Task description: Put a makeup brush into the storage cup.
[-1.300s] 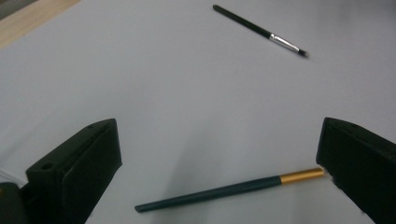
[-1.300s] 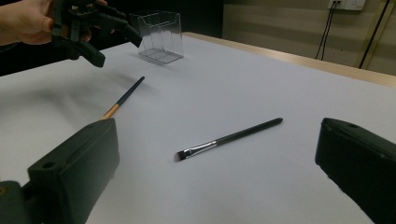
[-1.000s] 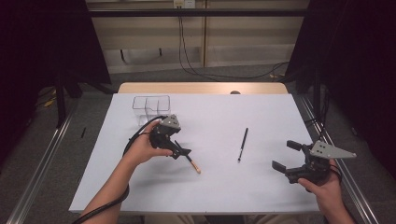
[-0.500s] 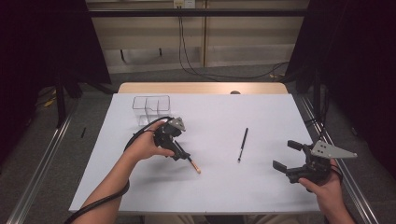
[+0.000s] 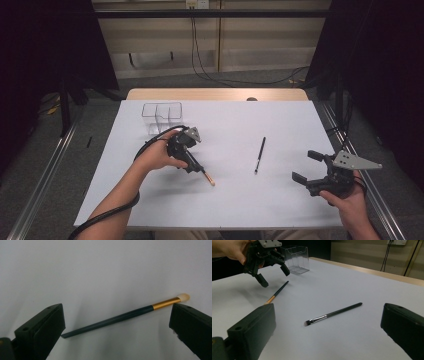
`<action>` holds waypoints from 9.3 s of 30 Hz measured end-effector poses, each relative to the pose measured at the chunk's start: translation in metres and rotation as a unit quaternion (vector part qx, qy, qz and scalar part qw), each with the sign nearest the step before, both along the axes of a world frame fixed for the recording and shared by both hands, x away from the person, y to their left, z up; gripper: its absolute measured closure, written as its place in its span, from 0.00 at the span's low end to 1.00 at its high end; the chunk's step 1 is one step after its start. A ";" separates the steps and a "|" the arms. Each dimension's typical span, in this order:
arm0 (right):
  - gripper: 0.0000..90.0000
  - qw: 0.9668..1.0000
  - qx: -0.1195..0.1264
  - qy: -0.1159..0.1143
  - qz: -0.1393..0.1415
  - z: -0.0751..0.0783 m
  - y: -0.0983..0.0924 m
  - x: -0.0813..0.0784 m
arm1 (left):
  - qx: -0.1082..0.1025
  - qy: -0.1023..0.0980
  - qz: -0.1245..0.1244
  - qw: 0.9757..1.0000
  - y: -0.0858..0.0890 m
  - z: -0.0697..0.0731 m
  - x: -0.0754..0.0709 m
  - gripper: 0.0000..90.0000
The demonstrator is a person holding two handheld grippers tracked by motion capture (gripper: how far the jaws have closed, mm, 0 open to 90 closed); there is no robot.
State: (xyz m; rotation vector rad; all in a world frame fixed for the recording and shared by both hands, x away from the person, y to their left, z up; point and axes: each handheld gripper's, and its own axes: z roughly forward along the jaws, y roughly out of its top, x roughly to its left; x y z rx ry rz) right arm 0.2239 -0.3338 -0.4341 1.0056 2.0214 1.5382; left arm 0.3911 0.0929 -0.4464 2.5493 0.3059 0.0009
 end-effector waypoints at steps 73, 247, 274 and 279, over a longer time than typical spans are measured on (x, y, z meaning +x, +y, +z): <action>0.00 1.000 -0.004 0.003 -0.002 -0.001 -0.002 0.001 | 0.057 0.003 -0.069 0.996 -0.018 -0.013 -0.013 0.37; 0.00 1.000 0.001 -0.004 0.001 0.000 0.002 0.000 | -0.379 -0.100 0.262 0.882 0.058 0.069 -0.004 0.93; 0.00 1.000 0.002 -0.005 0.002 0.000 0.002 0.000 | -0.388 -0.134 0.291 0.864 0.064 0.084 0.009 0.93; 0.00 1.000 0.001 -0.004 0.002 0.000 0.002 0.000 | -0.389 -0.140 0.299 0.860 0.067 0.086 0.013 0.93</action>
